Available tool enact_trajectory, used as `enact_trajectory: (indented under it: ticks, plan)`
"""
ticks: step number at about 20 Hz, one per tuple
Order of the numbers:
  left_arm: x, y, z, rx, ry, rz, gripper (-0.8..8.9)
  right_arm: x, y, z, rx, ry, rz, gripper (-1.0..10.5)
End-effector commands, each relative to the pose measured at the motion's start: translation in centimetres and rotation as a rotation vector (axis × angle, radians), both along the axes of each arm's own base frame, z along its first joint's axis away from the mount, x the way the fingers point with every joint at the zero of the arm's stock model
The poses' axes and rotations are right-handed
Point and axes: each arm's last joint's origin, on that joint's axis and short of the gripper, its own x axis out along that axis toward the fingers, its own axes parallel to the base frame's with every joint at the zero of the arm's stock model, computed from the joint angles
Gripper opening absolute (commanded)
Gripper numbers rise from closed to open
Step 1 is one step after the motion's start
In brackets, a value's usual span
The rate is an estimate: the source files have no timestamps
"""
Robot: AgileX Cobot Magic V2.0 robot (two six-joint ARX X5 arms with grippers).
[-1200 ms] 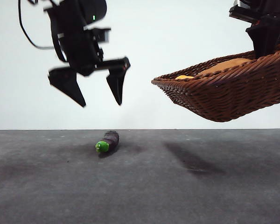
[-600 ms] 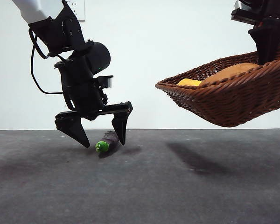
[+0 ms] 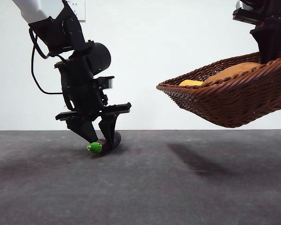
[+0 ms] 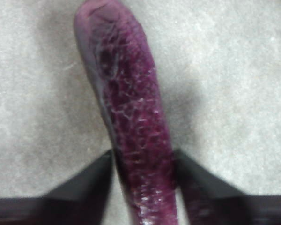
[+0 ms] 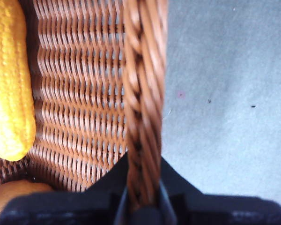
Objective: Help me put the vegetables on the table into the basket
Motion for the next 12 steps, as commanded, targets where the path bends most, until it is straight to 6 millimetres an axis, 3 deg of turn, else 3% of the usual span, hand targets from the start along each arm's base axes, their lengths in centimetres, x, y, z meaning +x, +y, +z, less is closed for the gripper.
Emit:
enact_trajectory:
  ticks: [1,6,9,12]
  plan:
    - [-0.2,0.0,-0.5,-0.020,0.045,-0.036,-0.05,0.1,0.0,-0.3,0.007,0.014,-0.002,-0.1]
    - [-1.0,0.9,2.5,-0.208,0.092,-0.098,-0.05,0.1,0.0,-0.3,0.009,0.017,-0.012,-0.1]
    - [-2.3,1.2,6.4,-0.258,0.022,-0.125,-0.05,0.1,0.0,-0.3,0.011,0.019,-0.019,-0.1]
    - [-4.8,1.2,10.7,-0.279,-0.046,-0.165,-0.05,0.1,0.0,-0.3,0.011,0.019,-0.020,-0.1]
